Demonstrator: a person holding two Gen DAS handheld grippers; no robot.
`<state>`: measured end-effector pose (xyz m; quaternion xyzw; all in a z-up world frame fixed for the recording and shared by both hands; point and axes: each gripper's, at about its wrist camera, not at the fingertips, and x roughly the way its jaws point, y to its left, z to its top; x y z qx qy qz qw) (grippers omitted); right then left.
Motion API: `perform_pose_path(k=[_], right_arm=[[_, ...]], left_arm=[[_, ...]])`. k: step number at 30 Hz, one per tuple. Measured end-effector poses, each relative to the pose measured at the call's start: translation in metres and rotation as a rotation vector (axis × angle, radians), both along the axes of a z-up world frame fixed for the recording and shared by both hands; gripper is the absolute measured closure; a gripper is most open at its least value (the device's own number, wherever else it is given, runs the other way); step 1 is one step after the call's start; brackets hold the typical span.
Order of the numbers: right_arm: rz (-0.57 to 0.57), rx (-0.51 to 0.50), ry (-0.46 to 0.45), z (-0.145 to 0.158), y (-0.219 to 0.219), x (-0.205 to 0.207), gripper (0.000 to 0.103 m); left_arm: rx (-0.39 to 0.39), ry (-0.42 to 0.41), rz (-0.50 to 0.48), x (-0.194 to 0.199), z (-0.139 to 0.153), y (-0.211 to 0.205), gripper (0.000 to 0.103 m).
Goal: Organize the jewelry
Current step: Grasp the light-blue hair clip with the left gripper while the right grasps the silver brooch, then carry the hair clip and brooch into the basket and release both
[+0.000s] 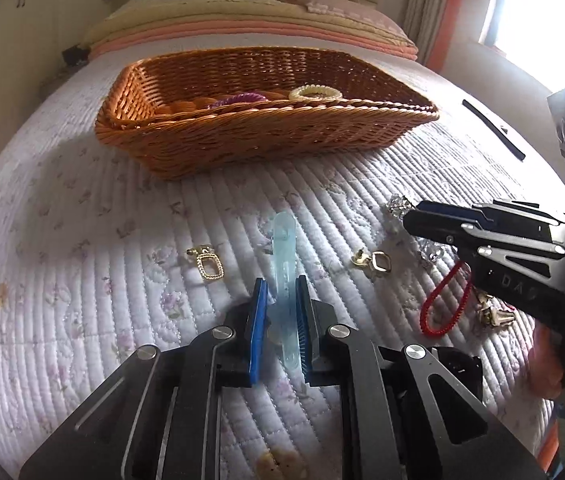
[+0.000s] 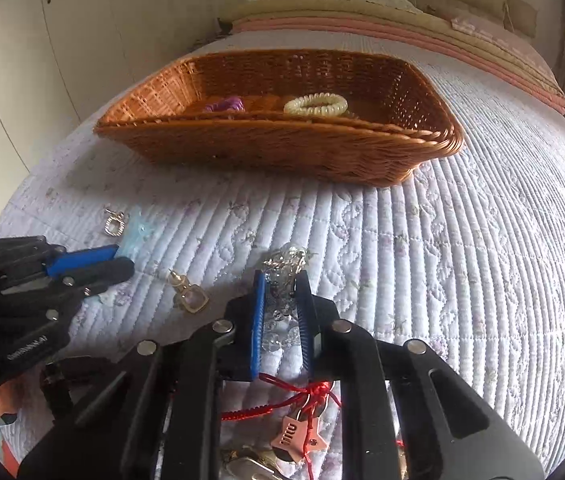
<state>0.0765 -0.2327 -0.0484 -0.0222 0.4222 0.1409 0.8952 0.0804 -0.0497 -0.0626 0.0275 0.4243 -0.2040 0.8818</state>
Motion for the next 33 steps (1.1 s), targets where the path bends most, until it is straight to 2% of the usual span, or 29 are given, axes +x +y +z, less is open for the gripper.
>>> perform_pose_path(k=[12,16,20,27,30,33], right_arm=[[0.012,0.154,-0.046,0.048,-0.016,-0.004,0.090],[0.014,0.183,-0.072,0.066,-0.021,-0.009,0.090],[0.021,0.188,-0.136,0.096,-0.018,-0.009,0.090],[-0.001,0.189,-0.238,0.146,-0.009,0.031,0.090],[-0.027,0.182,-0.243,0.150,-0.006,0.059,0.090],[-0.052,0.194,-0.199,0.142,-0.005,0.093,0.090]], left_arm=[[-0.089,-0.083,0.010,-0.013,0.027,0.009,0.091],[-0.113,-0.137,0.013,-0.019,0.048,0.012,0.091],[-0.137,-0.209,0.013,-0.019,0.080,0.014,0.091],[-0.156,-0.294,0.023,0.019,0.129,0.010,0.091],[-0.177,-0.286,0.041,0.046,0.133,0.010,0.091],[-0.200,-0.239,0.067,0.080,0.126,0.013,0.091]])
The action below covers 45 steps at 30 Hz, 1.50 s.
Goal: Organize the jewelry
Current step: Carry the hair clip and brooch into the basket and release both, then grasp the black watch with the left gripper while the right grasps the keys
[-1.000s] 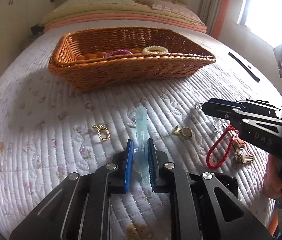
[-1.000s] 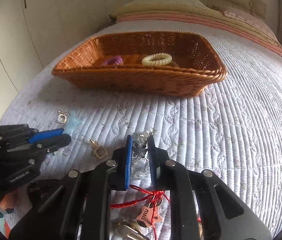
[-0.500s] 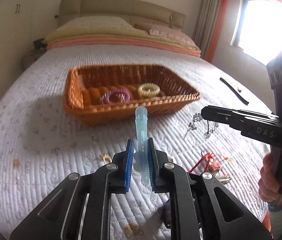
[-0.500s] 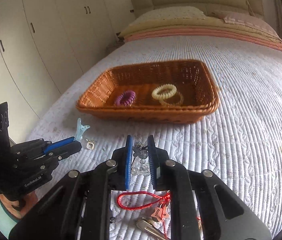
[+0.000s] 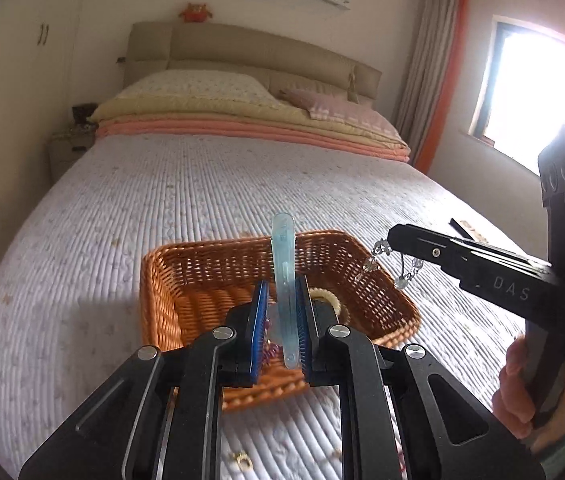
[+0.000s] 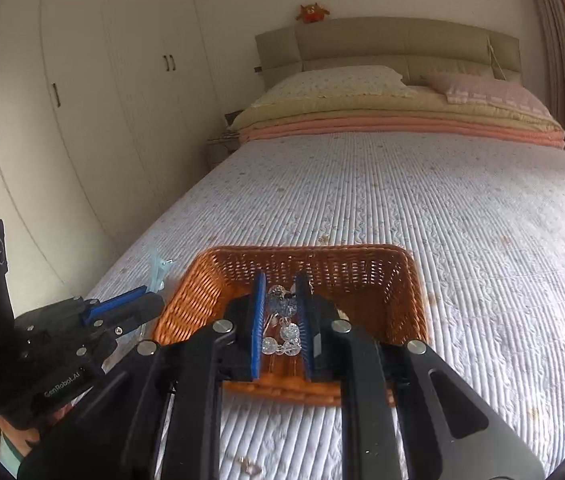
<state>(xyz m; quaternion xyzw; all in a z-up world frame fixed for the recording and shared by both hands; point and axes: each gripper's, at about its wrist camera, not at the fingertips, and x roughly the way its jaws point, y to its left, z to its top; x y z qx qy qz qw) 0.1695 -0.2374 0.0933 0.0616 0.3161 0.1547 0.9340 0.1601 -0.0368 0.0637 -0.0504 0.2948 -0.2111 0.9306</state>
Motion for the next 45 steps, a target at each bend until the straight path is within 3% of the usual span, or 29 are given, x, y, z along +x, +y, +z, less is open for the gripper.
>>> perform_pose_path(k=[7,11,21,23,26,28,31,38,41,45], right_arm=[[-0.036,0.021,0.146,-0.047,-0.001,0.067,0.090],[-0.036,-0.004,0.204,-0.071,0.006,0.085,0.090],[-0.036,-0.016,0.257,-0.097,0.011,0.089,0.090],[-0.044,-0.008,0.264,-0.098,0.009,0.088,0.089],[-0.039,0.042,0.283,-0.092,0.000,0.083,0.083],[-0.038,0.062,0.272,-0.083,-0.005,0.075,0.073],[-0.027,0.060,0.221,-0.057,-0.011,0.049,0.072],[-0.005,0.077,0.094,0.008,-0.019,-0.031,0.072],[0.014,0.066,0.046,0.024,-0.024,-0.073,0.072],[0.028,0.030,0.037,0.018,-0.029,-0.111,0.072]], left_arm=[[0.010,0.152,0.036,0.064,-0.046,0.002,0.091],[0.038,0.206,0.034,0.079,-0.068,-0.002,0.091],[0.075,0.240,0.019,0.077,-0.082,-0.009,0.090],[0.077,0.234,0.018,0.074,-0.079,-0.008,0.079],[0.052,0.209,0.009,0.061,-0.067,-0.002,0.076],[0.031,0.191,0.001,0.049,-0.056,0.003,0.070],[-0.003,0.129,-0.015,0.018,-0.029,0.010,0.061],[-0.032,0.013,-0.069,-0.067,0.028,0.015,0.053],[-0.034,-0.008,-0.086,-0.101,0.035,0.015,0.050],[-0.035,0.015,-0.095,-0.135,0.019,0.016,0.050]])
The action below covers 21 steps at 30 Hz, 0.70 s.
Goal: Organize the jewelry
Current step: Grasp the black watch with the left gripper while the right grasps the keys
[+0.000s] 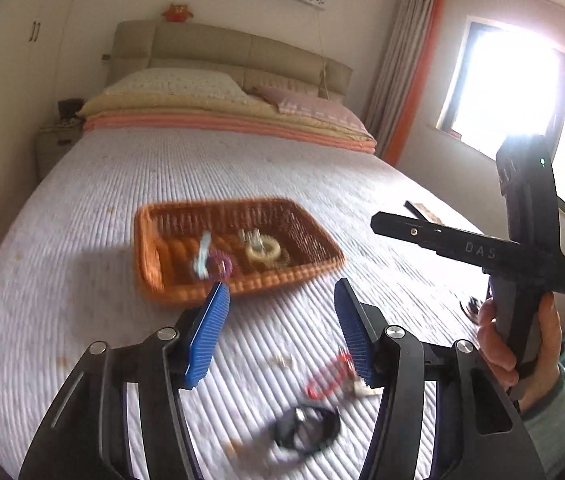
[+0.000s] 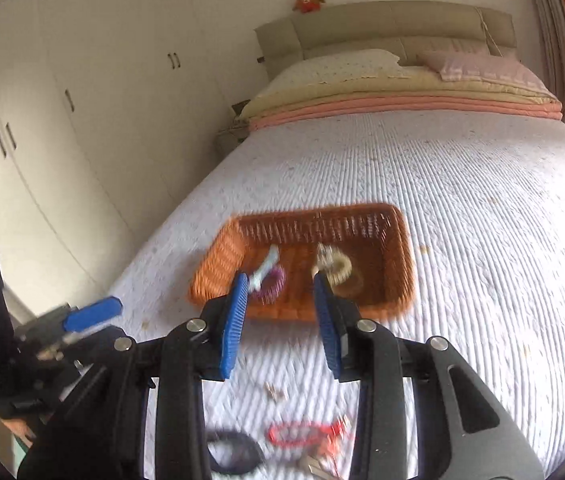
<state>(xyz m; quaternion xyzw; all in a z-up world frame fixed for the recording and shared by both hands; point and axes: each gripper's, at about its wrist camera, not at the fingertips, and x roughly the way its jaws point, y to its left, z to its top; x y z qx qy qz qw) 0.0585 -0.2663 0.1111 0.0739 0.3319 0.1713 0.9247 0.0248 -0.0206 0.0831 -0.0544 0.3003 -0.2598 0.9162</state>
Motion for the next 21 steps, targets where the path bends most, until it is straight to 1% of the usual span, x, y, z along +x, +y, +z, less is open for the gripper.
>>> perform_pose_path(k=[1,3,6,9,12,16,18,21], right_arm=[[-0.005,-0.040,0.002,-0.008,0.000,-0.011,0.072],[-0.004,-0.078,0.021,-0.023,0.001,-0.023,0.072],[0.009,-0.096,0.076,-0.051,0.000,-0.036,0.072],[0.012,-0.119,0.116,-0.077,-0.002,-0.050,0.072],[0.035,-0.120,0.143,-0.101,-0.004,-0.064,0.072],[0.071,-0.132,0.179,-0.124,-0.004,-0.076,0.072],[0.089,-0.133,0.211,-0.135,-0.003,-0.076,0.072],[0.097,-0.141,0.226,-0.146,-0.001,-0.073,0.072]], left_arm=[[-0.002,0.014,-0.004,-0.008,-0.008,0.000,0.050],[-0.005,0.051,-0.009,-0.019,-0.026,0.000,0.050],[-0.003,0.107,-0.016,-0.027,-0.052,-0.003,0.050],[-0.001,0.158,-0.022,-0.031,-0.077,-0.006,0.051],[0.006,0.194,-0.023,-0.031,-0.096,-0.008,0.051],[0.012,0.225,-0.018,-0.026,-0.113,-0.013,0.051],[0.015,0.237,-0.017,-0.023,-0.118,-0.016,0.051],[0.033,0.243,-0.017,-0.021,-0.123,-0.022,0.051]])
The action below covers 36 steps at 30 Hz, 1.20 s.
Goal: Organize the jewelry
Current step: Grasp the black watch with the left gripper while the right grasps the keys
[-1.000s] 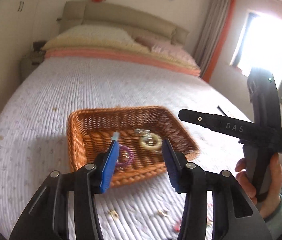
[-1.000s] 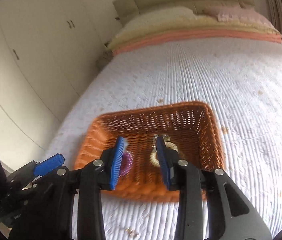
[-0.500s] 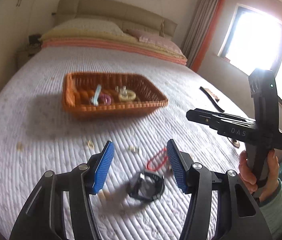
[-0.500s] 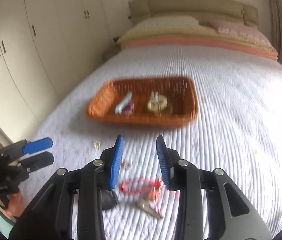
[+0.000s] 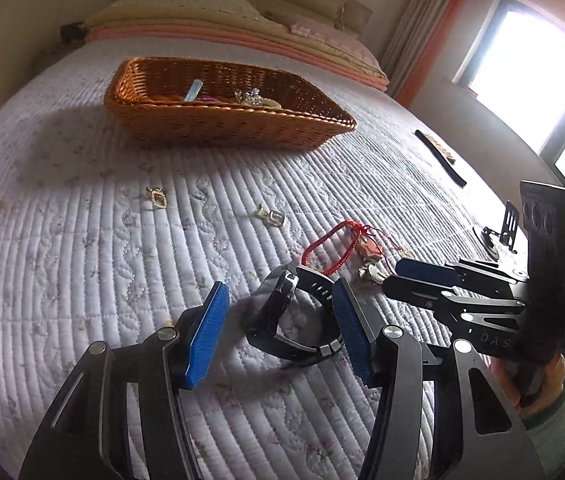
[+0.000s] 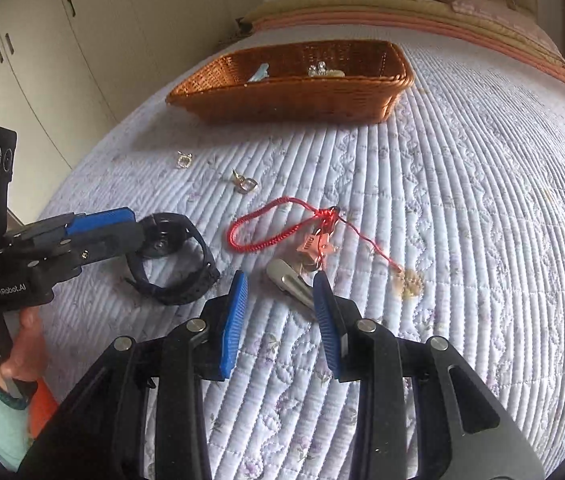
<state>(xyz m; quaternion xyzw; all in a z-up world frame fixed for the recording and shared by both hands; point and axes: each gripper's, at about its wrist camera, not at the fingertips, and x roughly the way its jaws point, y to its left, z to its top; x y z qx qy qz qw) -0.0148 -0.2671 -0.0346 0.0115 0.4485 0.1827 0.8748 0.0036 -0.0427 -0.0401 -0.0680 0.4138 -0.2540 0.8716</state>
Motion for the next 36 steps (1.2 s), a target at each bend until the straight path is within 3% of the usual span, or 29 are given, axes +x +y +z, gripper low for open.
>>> perform_pose_path(k=[8,16,20,25,31,36], right_arm=[[-0.001,-0.029,0.022,-0.015,-0.001,0.012,0.072],[0.033,-0.060,0.020,-0.015,0.003,-0.002,0.072],[0.042,-0.052,0.020,-0.014,0.008,-0.009,0.072],[-0.021,-0.112,-0.013,-0.015,0.010,-0.009,0.072],[-0.100,-0.092,-0.026,-0.018,0.006,0.001,0.074],[-0.115,-0.204,-0.092,-0.018,0.020,-0.003,0.082]], left_arm=[[0.020,0.027,0.002,0.010,-0.010,-0.006,0.057],[0.036,0.040,0.005,0.012,-0.018,-0.009,0.072],[0.040,0.038,0.009,0.010,-0.017,-0.005,0.074],[0.052,0.038,0.008,0.010,-0.017,-0.005,0.074],[0.087,0.010,0.019,0.007,-0.018,-0.012,0.079],[0.072,-0.005,0.035,0.003,-0.018,-0.008,0.082]])
